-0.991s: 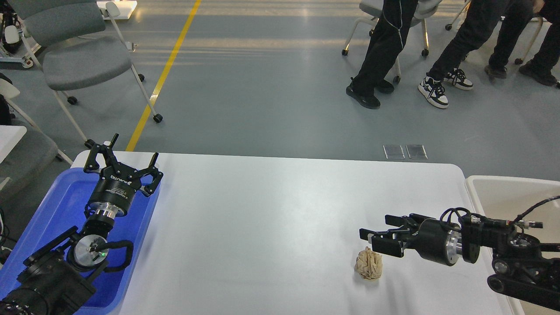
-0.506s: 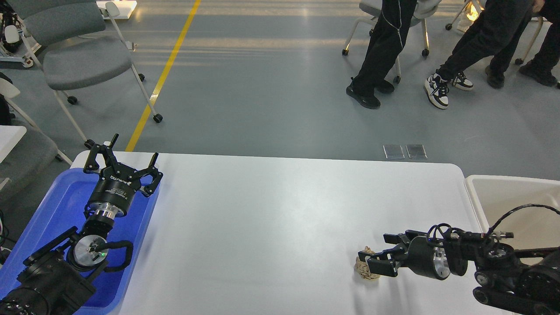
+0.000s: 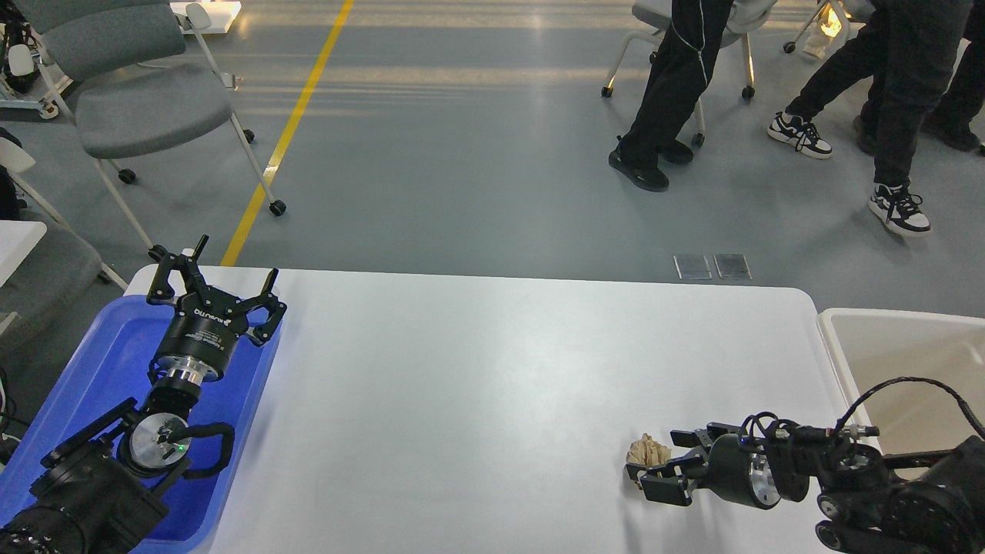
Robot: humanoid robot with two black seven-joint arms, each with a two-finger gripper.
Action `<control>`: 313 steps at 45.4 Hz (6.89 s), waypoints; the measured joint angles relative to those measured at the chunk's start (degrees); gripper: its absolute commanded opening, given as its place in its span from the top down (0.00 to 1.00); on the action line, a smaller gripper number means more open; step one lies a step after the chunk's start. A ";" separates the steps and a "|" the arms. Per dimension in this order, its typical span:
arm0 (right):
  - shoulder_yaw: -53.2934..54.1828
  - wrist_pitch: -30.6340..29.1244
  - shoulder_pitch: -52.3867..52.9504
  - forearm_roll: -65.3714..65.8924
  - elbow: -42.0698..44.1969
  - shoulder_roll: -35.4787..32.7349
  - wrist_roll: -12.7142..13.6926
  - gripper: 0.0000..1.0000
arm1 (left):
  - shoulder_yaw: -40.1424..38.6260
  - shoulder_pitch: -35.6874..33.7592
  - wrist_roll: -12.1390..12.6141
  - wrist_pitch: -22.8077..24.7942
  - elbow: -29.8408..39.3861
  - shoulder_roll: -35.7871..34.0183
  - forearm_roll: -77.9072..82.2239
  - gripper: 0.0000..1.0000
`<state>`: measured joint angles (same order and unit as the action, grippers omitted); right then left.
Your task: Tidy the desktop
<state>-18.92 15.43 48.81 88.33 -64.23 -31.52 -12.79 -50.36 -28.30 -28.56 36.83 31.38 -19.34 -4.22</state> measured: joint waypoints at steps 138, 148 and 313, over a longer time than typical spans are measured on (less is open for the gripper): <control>-7.80 -13.85 38.98 -11.24 -25.08 -26.31 -2.23 1.00 | 0.00 0.00 0.00 0.01 0.00 0.00 0.01 0.00; -8.36 -16.75 43.95 -12.40 -26.41 -27.97 -2.24 1.00 | 0.00 0.00 0.00 0.00 0.00 0.00 0.01 0.00; 5.51 -9.60 -15.40 -79.88 60.86 4.51 -0.21 0.00 | -0.06 0.00 0.00 -0.09 0.00 0.00 -0.09 0.00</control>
<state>-13.41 5.83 33.40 8.44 -3.37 -27.01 -13.00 -50.43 -28.30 -28.56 36.75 31.38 -19.33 -4.31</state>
